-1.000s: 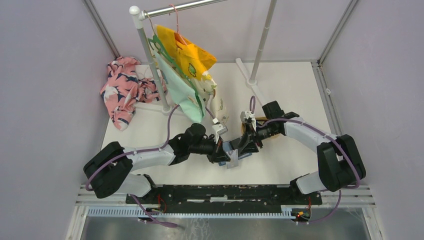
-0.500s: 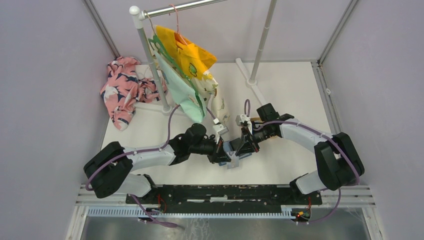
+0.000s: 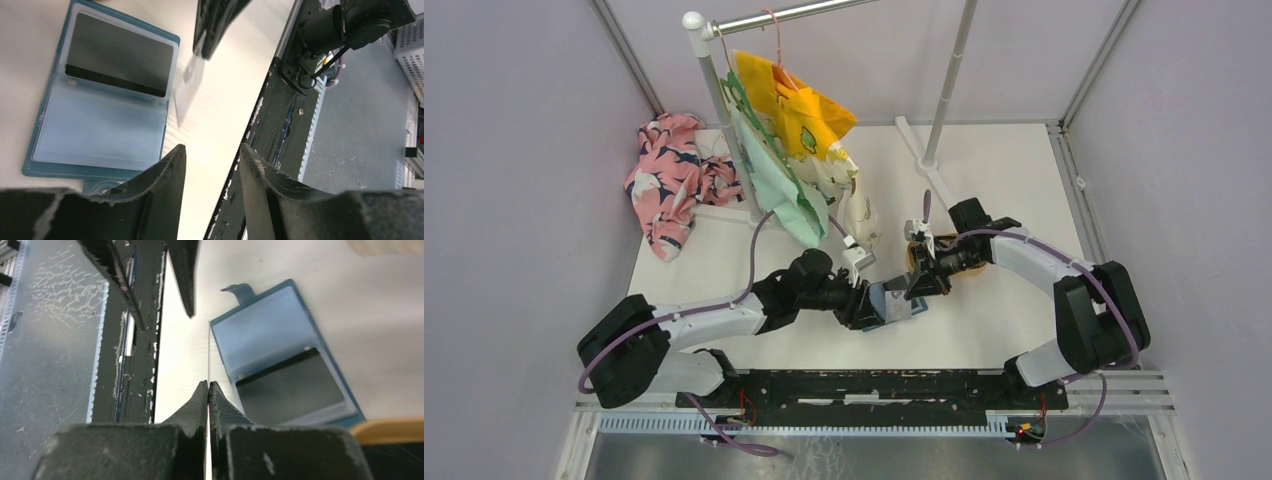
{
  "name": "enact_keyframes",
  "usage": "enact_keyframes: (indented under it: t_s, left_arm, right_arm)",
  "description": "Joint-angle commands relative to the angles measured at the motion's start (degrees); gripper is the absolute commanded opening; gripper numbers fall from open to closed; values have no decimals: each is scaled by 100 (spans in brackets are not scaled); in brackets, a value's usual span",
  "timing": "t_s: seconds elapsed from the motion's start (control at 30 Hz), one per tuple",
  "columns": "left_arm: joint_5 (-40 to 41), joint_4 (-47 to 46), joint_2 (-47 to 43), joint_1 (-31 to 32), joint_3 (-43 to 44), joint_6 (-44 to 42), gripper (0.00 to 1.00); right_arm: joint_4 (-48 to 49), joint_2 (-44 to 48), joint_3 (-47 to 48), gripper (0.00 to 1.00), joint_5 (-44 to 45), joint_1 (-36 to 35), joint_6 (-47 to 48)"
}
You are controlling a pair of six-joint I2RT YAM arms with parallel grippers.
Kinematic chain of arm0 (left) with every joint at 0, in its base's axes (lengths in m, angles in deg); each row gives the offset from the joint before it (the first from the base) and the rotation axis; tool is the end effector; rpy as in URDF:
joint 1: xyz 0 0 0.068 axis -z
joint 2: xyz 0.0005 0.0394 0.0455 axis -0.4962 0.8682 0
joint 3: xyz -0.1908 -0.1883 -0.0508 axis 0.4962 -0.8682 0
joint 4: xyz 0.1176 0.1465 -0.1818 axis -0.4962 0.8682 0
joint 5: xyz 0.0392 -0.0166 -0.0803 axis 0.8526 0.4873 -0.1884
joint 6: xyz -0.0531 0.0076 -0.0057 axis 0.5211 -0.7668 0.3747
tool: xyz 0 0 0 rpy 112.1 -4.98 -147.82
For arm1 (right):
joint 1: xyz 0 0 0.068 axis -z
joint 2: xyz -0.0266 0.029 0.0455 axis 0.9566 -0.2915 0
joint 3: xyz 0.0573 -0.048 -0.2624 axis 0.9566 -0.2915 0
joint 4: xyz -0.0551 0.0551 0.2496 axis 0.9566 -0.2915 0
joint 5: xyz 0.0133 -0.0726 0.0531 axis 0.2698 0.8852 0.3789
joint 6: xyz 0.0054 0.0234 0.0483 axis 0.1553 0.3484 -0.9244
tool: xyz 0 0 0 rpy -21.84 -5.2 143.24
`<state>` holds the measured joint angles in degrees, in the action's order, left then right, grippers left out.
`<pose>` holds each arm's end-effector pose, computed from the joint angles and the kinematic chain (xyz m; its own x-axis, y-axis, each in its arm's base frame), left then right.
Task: Put the credit cards into the card holder
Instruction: Pick up the credit card from the storage box, then insert the credit card into the card holder.
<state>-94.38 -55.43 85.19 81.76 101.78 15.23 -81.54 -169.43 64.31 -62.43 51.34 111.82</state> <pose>0.1473 -0.2145 0.1920 -0.6243 0.2660 -0.7345 0.7710 0.3611 -0.5246 0.2259 0.1247 0.1906 -0.4075 -0.4658 -0.7855 -0.8837 -0.0159 0.4679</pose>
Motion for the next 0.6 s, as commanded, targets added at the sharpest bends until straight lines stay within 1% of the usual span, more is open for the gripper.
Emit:
enact_keyframes:
  t_s: [0.0,0.13,0.23,0.27,0.37,0.43,0.57]
  left_arm:
    - [633,364,-366,287,-12,247,51]
    - [1580,937,-471,794,121,408,51]
    - [2563,1394,-498,1105,244,672,51]
    - [3113,1646,-517,1175,277,777,51]
    - [3929,1951,-585,1250,266,1091,52]
    - [4269,2000,-647,1258,232,1216,54]
    - [4635,1973,-568,1254,212,1354,60]
  right_arm:
    - [129,304,42,0,0,326,-104]
    - [289,298,-19,0,13,414,-281]
    - [363,272,-28,0,81,428,-364]
    - [404,274,-42,0,115,436,-427]
    - [613,305,-112,0,168,458,-633]
    - [905,331,-220,0,194,480,-945]
    - [1724,345,-498,0,332,487,-1786]
